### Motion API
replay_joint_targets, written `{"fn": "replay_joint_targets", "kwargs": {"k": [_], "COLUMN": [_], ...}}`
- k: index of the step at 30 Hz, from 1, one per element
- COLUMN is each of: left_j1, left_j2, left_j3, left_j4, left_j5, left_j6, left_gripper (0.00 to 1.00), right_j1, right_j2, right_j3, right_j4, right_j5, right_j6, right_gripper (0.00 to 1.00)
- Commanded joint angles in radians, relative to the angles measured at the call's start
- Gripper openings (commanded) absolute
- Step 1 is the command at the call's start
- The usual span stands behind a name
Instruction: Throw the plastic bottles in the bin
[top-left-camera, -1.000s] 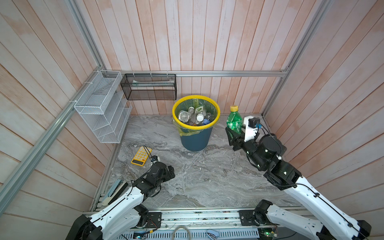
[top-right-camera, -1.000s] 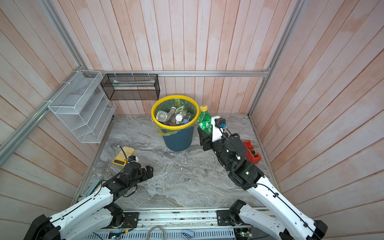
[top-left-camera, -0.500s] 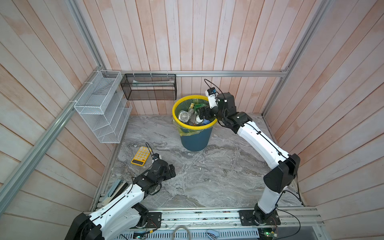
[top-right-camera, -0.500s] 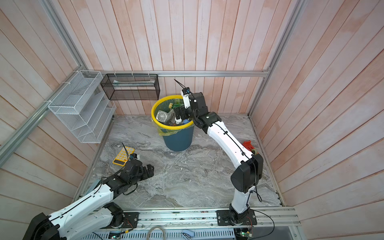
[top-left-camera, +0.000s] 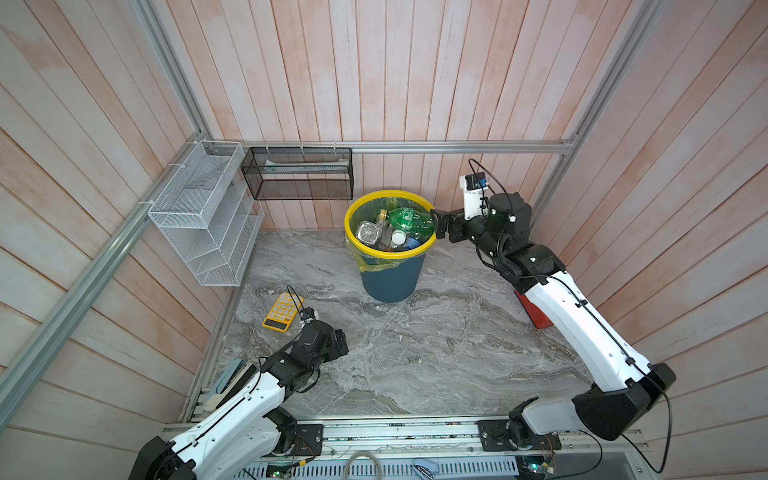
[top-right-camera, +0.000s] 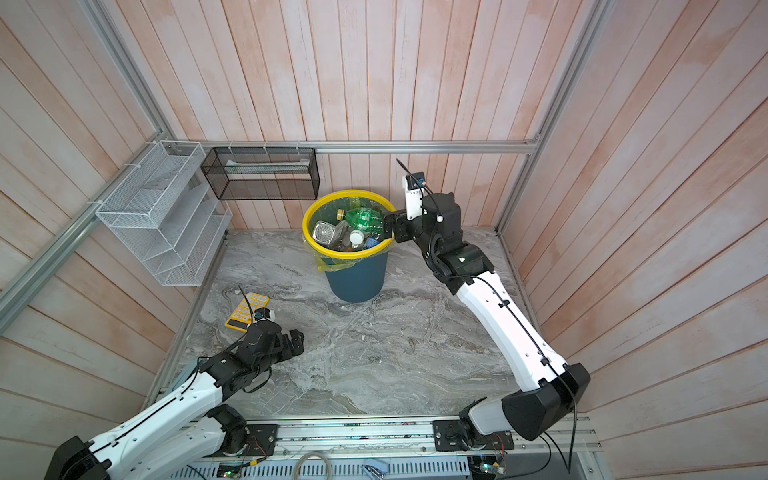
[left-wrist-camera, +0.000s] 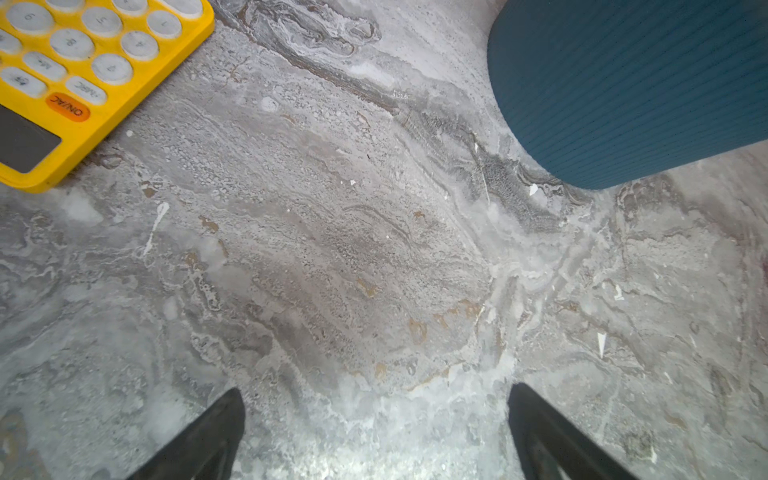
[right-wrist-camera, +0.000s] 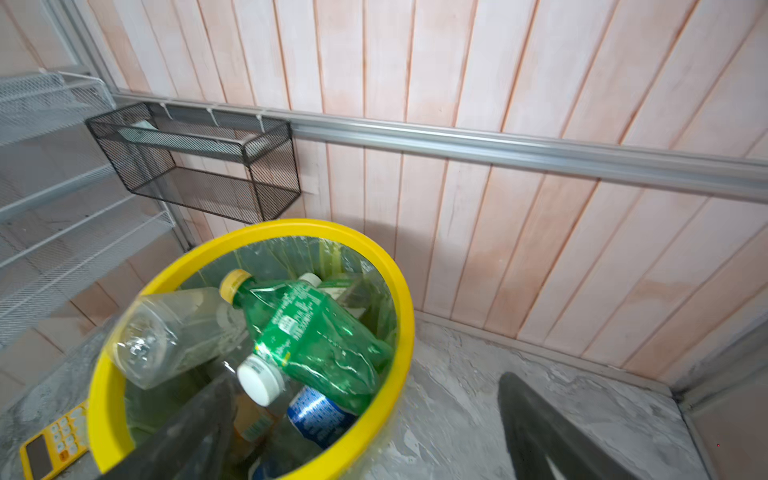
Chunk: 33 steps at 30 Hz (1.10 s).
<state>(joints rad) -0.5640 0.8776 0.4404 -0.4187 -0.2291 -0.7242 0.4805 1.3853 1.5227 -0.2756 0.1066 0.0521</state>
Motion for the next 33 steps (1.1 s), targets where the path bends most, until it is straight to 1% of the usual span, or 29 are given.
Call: {"fn": "replay_joint_targets", "kwargs": {"k": [1, 2, 3, 7, 11, 12, 14, 16, 18, 21, 23, 26, 29, 33], "left_j1": [-0.004, -0.004, -0.003, -0.001, -0.002, 0.002, 0.003, 0.004, 0.004, 0.006, 0.006, 0.007, 0.013, 0.029], "left_j2": [-0.019, -0.028, -0.035, -0.05, -0.077, -0.087, -0.111, -0.141, -0.168, -0.199, -0.21, -0.207, -0.182, -0.144], "left_j3": [0.011, 0.009, 0.009, 0.016, 0.009, 0.002, -0.02, -0.042, -0.054, -0.062, -0.06, -0.053, -0.063, -0.1], "left_j4": [-0.003, 0.001, 0.002, -0.006, 0.012, 0.022, 0.069, 0.113, 0.148, 0.2, 0.226, 0.261, 0.32, 0.465], "left_j5": [-0.049, -0.06, -0.074, -0.141, -0.227, -0.253, -0.266, -0.278, -0.3, -0.317, -0.332, -0.365, -0.42, -0.5], "left_j6": [0.022, 0.026, 0.032, 0.053, 0.085, 0.077, 0.093, 0.112, 0.129, 0.178, 0.22, 0.298, 0.372, 0.506], "left_gripper": [1.0, 1.0, 1.0, 1.0, 1.0, 1.0, 1.0, 1.0, 1.0, 1.0, 1.0, 1.0, 1.0, 1.0], "right_j1": [-0.057, -0.105, -0.122, -0.173, -0.224, -0.241, -0.269, -0.283, -0.293, -0.301, -0.307, -0.322, -0.342, -0.378], "right_j2": [-0.084, -0.12, -0.156, -0.277, -0.376, -0.393, -0.414, -0.417, -0.413, -0.385, -0.359, -0.318, -0.258, -0.135], "right_j3": [-0.172, -0.26, -0.343, -0.596, -0.859, -0.919, -1.009, -1.08, -1.165, -1.27, -1.302, -1.33, -1.354, -1.368], "right_j4": [0.12, 0.177, 0.228, 0.378, 0.597, 0.644, 0.711, 0.78, 0.868, 1.0, 1.049, 1.117, 1.228, 1.375], "right_j5": [-0.002, 0.004, 0.009, 0.049, 0.12, 0.128, 0.133, 0.168, 0.176, 0.178, 0.191, 0.193, 0.19, 0.18], "right_j6": [-0.001, -0.007, -0.012, -0.038, -0.077, -0.074, -0.067, -0.041, -0.009, 0.005, 0.002, -0.014, -0.023, -0.003], "right_gripper": [0.99, 0.99, 0.99, 0.99, 0.99, 0.99, 0.99, 0.99, 0.99, 0.99, 0.99, 0.99, 0.99, 0.98]}}
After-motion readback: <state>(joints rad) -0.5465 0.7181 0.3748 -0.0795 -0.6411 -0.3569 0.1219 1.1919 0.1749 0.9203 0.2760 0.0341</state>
